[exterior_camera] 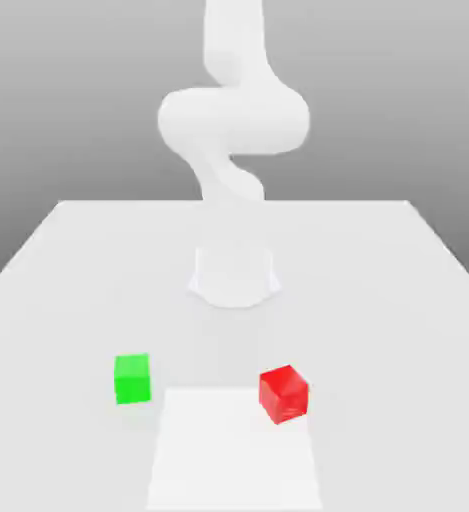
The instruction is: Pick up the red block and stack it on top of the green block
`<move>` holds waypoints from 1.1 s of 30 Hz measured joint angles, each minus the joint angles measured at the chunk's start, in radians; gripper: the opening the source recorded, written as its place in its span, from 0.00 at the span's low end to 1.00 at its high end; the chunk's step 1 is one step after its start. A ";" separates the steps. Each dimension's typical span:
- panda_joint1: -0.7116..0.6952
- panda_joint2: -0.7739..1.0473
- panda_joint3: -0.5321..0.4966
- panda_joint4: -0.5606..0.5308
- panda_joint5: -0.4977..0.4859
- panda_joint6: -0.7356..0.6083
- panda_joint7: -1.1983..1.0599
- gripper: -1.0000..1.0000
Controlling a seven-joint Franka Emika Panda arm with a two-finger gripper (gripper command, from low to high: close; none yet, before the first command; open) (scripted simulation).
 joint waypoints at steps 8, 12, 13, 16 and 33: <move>0.071 0.261 0.003 -0.227 0.008 0.190 -0.103 0.50; 0.106 0.398 0.008 -0.343 0.011 0.288 -0.157 0.50; 0.114 0.434 0.010 -0.374 0.011 0.314 -0.170 0.50; 0.136 0.556 0.022 -0.471 0.011 0.399 -0.214 0.50; 0.160 0.901 0.014 -0.498 -0.027 0.676 -0.216 0.00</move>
